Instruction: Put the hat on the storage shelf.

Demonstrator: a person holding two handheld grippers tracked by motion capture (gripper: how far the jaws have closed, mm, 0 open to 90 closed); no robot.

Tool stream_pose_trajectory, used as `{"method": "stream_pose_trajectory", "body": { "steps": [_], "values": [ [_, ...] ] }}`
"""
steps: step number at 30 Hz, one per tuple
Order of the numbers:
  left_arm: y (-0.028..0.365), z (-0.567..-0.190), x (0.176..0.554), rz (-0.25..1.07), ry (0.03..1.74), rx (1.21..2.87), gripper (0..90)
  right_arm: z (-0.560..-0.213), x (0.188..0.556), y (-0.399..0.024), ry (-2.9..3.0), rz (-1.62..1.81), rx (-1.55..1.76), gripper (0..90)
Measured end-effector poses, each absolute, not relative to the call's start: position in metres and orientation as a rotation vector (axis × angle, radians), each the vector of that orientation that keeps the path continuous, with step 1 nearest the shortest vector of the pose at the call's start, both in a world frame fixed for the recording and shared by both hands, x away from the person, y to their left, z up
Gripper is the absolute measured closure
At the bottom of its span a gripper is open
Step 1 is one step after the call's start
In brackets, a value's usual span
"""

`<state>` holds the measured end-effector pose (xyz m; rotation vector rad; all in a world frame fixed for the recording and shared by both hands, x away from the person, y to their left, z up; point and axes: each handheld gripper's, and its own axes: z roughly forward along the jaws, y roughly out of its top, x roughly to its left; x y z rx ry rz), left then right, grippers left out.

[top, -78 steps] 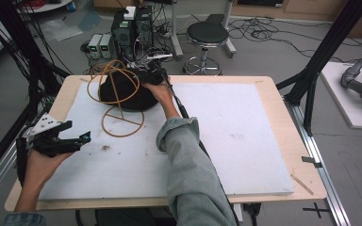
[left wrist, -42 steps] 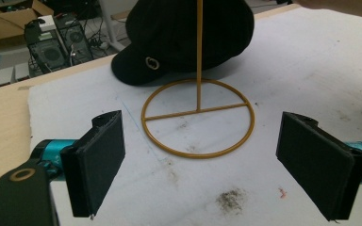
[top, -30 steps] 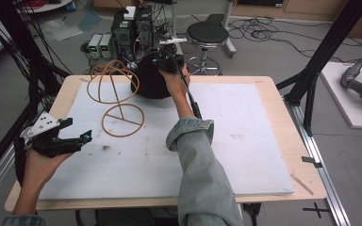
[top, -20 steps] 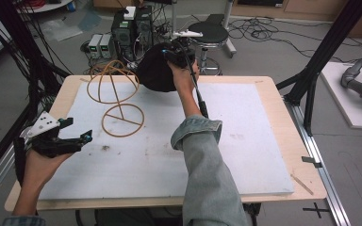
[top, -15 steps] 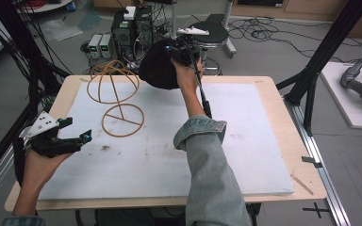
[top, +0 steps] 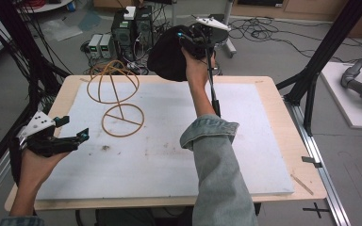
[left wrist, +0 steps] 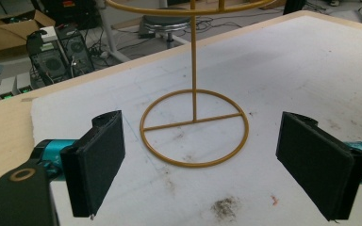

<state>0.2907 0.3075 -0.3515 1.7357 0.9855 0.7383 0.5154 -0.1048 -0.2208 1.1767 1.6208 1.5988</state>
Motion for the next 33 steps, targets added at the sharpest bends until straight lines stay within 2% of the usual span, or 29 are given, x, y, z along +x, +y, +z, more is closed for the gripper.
{"method": "stream_pose_trajectory", "body": {
  "steps": [13, 33],
  "values": [
    [0.305, -0.351, 0.293, 0.735, 0.98, 1.737, 16.5, -0.197, 0.501, -0.121, 1.515, 1.816, 1.2, 69.9],
    [0.306, -0.348, 0.292, 0.742, 0.977, 1.738, 16.5, -0.176, 0.48, -0.092, 1.53, 2.113, 1.096, 69.9]
  ]
}}
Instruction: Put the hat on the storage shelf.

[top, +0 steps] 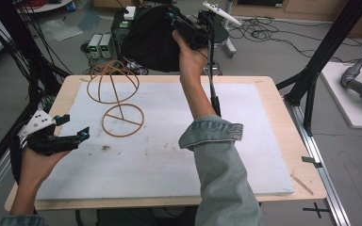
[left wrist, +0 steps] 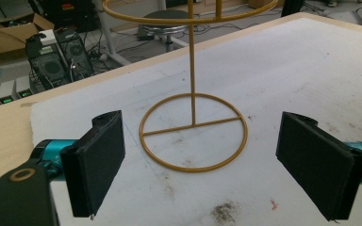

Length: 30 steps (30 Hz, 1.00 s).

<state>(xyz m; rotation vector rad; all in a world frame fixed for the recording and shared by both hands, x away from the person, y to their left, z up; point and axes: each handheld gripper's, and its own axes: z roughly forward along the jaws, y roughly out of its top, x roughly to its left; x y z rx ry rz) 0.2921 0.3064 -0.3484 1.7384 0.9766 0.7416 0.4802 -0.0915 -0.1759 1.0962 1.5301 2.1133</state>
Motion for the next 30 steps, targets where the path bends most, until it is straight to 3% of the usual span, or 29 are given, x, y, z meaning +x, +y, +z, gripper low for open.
{"method": "stream_pose_trajectory", "body": {
  "steps": [30],
  "values": [
    [0.309, -0.345, 0.29, 0.746, 0.97, 1.729, 16.5, -0.205, 0.475, -0.002, 1.869, 2.251, 0.995, 69.0]
  ]
}}
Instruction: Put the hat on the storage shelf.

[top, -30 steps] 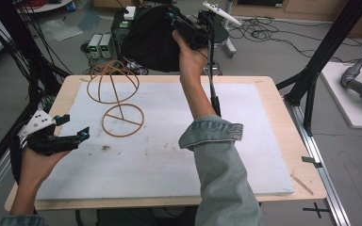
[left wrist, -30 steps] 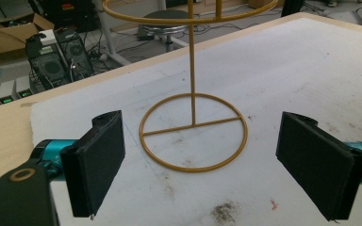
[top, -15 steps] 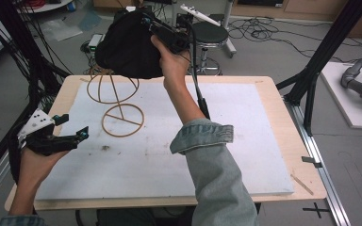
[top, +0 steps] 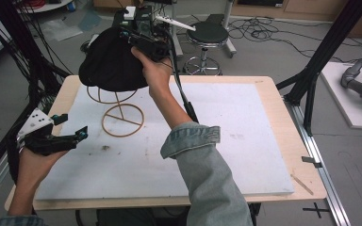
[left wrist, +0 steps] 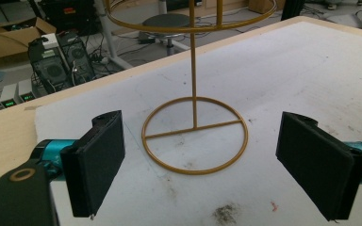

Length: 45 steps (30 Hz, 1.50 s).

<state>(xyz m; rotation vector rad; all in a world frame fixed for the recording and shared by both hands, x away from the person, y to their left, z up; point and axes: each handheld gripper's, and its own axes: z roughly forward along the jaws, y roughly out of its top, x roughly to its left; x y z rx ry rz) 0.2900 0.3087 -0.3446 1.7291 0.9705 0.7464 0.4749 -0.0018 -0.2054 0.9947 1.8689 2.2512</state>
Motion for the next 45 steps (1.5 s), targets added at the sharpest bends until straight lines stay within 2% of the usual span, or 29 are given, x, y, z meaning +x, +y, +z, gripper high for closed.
{"method": "stream_pose_trajectory", "body": {
  "steps": [26, 36, 45],
  "values": [
    [0.309, -0.344, 0.29, 0.749, 0.969, 1.732, 16.6, -0.247, 0.483, 0.018, 2.049, 2.154, 1.058, 67.1],
    [0.308, -0.344, 0.29, 0.749, 0.967, 1.738, 16.6, -0.251, 0.481, 0.024, 2.106, 2.096, 1.036, 65.7],
    [0.307, -0.345, 0.29, 0.747, 0.968, 1.737, 16.6, -0.258, 0.486, 0.023, 2.145, 2.075, 1.072, 60.7]
  ]
}}
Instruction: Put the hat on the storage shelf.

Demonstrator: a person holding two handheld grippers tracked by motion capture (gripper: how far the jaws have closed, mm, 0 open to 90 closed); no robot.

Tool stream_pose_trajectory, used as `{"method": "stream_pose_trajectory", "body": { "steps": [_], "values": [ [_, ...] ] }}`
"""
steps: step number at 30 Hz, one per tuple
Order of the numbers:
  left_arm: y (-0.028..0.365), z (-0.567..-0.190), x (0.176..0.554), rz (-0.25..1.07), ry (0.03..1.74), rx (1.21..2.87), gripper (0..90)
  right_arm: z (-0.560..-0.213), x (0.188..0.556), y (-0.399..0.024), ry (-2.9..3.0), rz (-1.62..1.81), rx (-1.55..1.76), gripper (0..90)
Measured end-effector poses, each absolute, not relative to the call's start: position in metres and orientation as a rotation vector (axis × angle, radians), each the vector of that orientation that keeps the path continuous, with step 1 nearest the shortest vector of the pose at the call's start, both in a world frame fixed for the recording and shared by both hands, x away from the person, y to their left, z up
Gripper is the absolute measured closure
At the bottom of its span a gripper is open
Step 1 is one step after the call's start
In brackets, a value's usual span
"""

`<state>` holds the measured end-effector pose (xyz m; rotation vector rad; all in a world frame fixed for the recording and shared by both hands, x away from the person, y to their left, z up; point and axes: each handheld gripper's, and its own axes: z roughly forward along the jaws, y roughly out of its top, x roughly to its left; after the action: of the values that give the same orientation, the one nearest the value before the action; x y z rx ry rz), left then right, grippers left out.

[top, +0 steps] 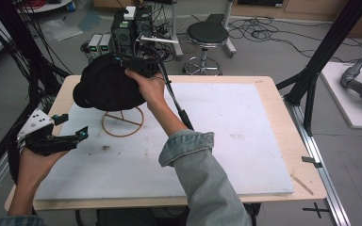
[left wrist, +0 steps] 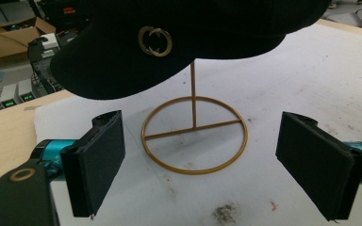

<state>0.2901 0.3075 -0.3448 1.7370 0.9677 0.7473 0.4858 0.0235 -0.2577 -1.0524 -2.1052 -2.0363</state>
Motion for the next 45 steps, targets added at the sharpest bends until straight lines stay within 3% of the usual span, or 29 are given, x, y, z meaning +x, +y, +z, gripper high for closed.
{"method": "stream_pose_trajectory", "body": {
  "steps": [26, 45],
  "values": [
    [0.307, -0.345, 0.29, 0.746, 0.966, 1.739, 16.6, -0.262, 0.487, 0.005, -2.114, -2.055, -1.103, 47.5],
    [0.307, -0.345, 0.29, 0.746, 0.972, 1.729, 16.6, -0.263, 0.465, -0.061, -2.376, -2.042, -1.255, 32.0]
  ]
}}
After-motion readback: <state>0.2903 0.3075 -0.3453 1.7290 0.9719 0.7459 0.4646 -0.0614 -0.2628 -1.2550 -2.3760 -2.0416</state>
